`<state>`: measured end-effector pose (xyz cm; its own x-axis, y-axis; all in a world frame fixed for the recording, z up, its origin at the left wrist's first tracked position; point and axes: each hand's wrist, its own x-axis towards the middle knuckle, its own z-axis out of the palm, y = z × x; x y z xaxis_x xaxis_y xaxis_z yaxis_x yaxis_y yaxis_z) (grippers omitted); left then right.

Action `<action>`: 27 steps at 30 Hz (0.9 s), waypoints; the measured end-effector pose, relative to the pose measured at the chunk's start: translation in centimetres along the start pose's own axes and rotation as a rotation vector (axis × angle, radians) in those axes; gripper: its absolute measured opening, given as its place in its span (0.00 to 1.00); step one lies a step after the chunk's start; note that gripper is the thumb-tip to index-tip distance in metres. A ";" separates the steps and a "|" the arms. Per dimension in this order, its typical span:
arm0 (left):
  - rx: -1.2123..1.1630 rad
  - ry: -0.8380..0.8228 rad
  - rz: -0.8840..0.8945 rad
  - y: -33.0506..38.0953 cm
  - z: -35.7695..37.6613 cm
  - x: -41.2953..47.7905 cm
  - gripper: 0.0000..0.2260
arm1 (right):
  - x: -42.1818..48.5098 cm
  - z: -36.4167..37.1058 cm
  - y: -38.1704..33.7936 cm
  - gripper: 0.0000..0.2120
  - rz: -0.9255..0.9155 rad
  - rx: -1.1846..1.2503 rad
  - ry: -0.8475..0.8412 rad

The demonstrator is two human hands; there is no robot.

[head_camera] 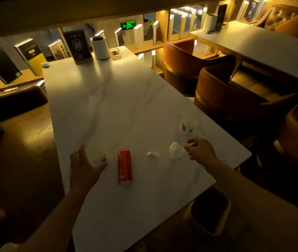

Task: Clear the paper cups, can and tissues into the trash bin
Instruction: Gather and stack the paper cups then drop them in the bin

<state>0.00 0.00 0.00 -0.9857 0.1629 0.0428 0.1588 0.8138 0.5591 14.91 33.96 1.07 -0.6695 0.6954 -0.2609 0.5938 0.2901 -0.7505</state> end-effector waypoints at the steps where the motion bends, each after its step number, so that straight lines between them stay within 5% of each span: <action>1: -0.052 -0.012 -0.015 -0.1 0.3 0.8 0.46 | 0.6 0.3 -0.2 0.16 0.026 0.059 0.013; 13: -0.168 -0.121 -0.168 -0.8 4.9 6.0 0.49 | 9.4 0.4 -3.0 0.18 0.112 0.060 0.132; 16: -0.220 -0.103 -0.238 -1.2 5.9 6.7 0.42 | 11.3 -0.1 -2.8 0.19 0.158 0.027 0.079; 20: -0.165 -0.153 -0.122 -2.7 7.8 8.2 0.18 | 13.8 -0.1 -1.6 0.20 0.173 -0.023 0.053; 24: -0.233 -0.095 -0.398 0.3 6.6 7.4 0.37 | 14.8 0.3 -1.7 0.20 0.192 -0.072 0.028; 27: -0.201 -0.098 -0.382 0.1 7.0 7.2 0.38 | 15.5 0.8 -1.1 0.18 0.220 -0.098 0.021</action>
<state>-6.73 5.19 -5.46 -0.9601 -0.0680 -0.2714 -0.2391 0.7029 0.6699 3.52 43.90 -2.68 -0.5106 0.7623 -0.3976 0.7651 0.1920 -0.6146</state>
